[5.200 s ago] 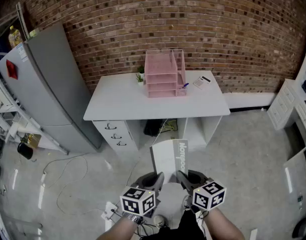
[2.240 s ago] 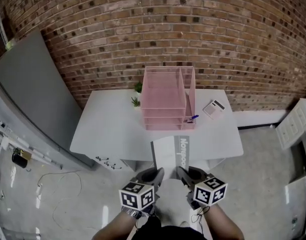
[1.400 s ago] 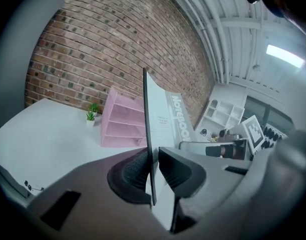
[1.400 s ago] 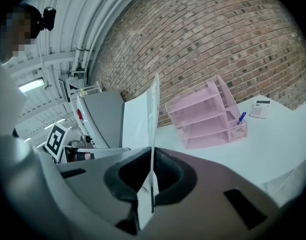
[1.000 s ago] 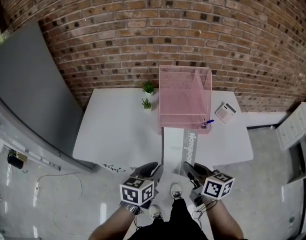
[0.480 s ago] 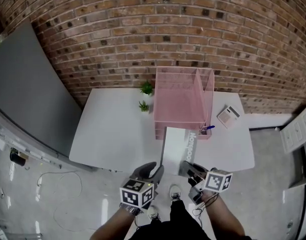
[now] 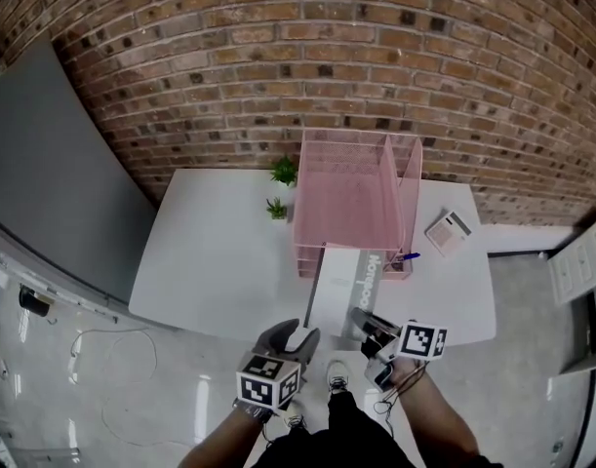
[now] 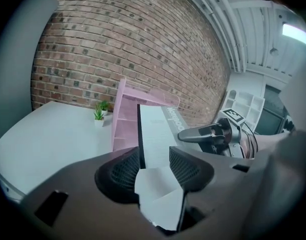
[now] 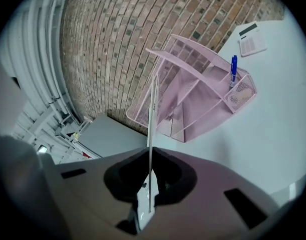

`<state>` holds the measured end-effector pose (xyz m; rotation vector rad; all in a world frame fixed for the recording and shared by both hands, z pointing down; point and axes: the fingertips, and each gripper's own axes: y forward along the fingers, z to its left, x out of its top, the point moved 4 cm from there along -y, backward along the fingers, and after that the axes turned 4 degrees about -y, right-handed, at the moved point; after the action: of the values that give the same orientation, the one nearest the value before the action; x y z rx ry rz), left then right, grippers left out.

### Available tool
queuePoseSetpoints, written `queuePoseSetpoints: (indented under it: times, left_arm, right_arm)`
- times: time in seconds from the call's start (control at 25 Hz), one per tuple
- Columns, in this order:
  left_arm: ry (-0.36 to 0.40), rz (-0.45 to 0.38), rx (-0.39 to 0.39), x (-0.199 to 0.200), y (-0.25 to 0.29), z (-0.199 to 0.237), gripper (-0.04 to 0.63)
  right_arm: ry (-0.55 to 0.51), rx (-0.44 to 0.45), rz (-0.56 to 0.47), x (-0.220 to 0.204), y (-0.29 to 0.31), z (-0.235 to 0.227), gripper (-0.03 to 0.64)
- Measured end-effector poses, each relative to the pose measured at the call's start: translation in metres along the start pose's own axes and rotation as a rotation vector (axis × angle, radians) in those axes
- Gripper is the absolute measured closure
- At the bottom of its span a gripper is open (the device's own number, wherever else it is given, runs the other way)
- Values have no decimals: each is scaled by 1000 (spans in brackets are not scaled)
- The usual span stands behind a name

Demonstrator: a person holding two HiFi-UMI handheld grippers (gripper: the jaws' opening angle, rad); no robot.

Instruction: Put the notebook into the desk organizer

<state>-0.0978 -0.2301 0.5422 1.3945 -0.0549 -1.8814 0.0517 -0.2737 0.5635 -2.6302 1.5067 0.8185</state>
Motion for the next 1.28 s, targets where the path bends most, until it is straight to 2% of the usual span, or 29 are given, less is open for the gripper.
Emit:
queuePoseSetpoints:
  times: [0.2,0.4,0.6,0.8,1.08,1.28]
  left_arm:
    - [-6,-1,23,-1,10,5,417]
    - [-31,16,35,-6,22,11,413]
    - [-44,23,44,-6,34,15,411]
    - [-48,25,61,-2,51,20,411]
    - [-79,26,96,-5,61,32,411]
    - [-83,14,89,2,67,33,411]
  right_arm:
    - [20,-34,32,6,6,-11,606]
    - [28,33,32,23,17,-14,604]
    - [52,-16,54,35,24,-25,604]
    - [96,42,59,49,37,-28,604]
    - [99,25,77,65,46,-39,604]
    - [117,43,98,66,54,-38,604]
